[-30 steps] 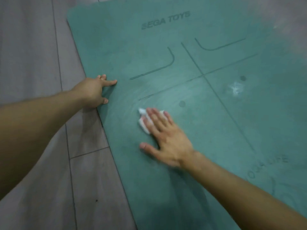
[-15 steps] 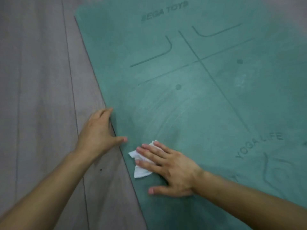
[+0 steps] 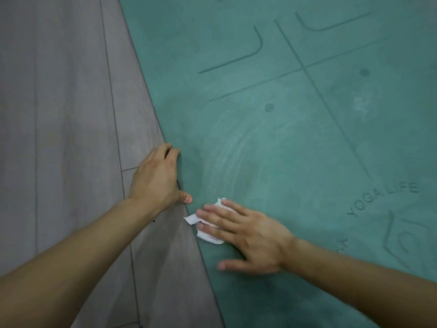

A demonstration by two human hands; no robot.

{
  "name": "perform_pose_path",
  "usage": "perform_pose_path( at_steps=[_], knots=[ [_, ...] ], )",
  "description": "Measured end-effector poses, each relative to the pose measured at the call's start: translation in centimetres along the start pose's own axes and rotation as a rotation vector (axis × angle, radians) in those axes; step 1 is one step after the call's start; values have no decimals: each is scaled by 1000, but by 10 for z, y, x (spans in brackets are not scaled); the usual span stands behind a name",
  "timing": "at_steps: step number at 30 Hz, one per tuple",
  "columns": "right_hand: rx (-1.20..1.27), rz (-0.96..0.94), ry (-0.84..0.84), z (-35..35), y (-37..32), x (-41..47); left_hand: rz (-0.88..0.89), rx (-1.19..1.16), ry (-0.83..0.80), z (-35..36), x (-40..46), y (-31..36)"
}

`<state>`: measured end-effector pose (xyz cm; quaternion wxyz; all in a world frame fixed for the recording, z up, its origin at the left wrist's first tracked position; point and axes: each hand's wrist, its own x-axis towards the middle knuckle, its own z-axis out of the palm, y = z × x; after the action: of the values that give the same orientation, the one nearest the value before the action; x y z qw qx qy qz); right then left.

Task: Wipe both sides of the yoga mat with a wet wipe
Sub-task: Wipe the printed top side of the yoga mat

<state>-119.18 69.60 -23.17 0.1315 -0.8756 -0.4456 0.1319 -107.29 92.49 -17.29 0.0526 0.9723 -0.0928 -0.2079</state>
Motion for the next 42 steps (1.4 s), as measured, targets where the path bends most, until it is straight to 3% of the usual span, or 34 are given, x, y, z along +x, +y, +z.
perform_pose_path(
  at_steps=[2, 5, 7, 9, 12, 14, 16, 20, 23, 24, 27, 29, 32, 36, 38, 40, 42],
  knots=[
    [-44, 115, 31, -16, 42, 18, 11, 18, -13, -2, 1, 1],
    [-66, 572, 110, -55, 115, 66, 5, 36, -21, -3, 1, 3],
    [-21, 720, 148, -56, 123, 81, 0, 36, -16, -3, 0, 2],
    [-42, 590, 137, -39, 86, 75, 0, 36, -9, -3, -1, 0],
    [-50, 144, 11, -11, 13, 23, 20, 40, 6, -1, -2, -1],
    [-47, -27, -64, -9, 6, -1, 21, 40, -2, -1, -3, -1],
    [-93, 19, -35, -21, 39, 4, 19, 43, -15, 0, -2, 0],
    [-166, 487, 79, -60, 142, 54, -6, 11, -49, 2, -2, -3],
    [-83, 609, 106, -62, 157, 73, -34, -11, -53, 4, 0, -7],
    [-63, 543, 95, -55, 140, 71, -47, -21, -53, 5, 1, -7],
    [-61, 60, -72, -32, 68, 30, -87, -48, -58, 7, 4, -2],
    [-73, -145, -166, -27, 50, 5, -111, -61, -49, 7, 3, 1],
    [-117, -152, -115, -41, 85, 26, -168, -81, 32, 11, -5, 0],
    [-167, 224, -3, -74, 149, 111, -392, -241, 285, 28, -43, 17],
    [-122, 329, 24, -73, 144, 131, -490, -347, 201, 40, -73, 28],
    [-133, 137, -15, -56, 104, 116, -566, -361, 8, 55, -101, 34],
    [-162, -256, -137, -38, 63, 73, -584, -317, -121, 67, -122, 37]
  ],
)
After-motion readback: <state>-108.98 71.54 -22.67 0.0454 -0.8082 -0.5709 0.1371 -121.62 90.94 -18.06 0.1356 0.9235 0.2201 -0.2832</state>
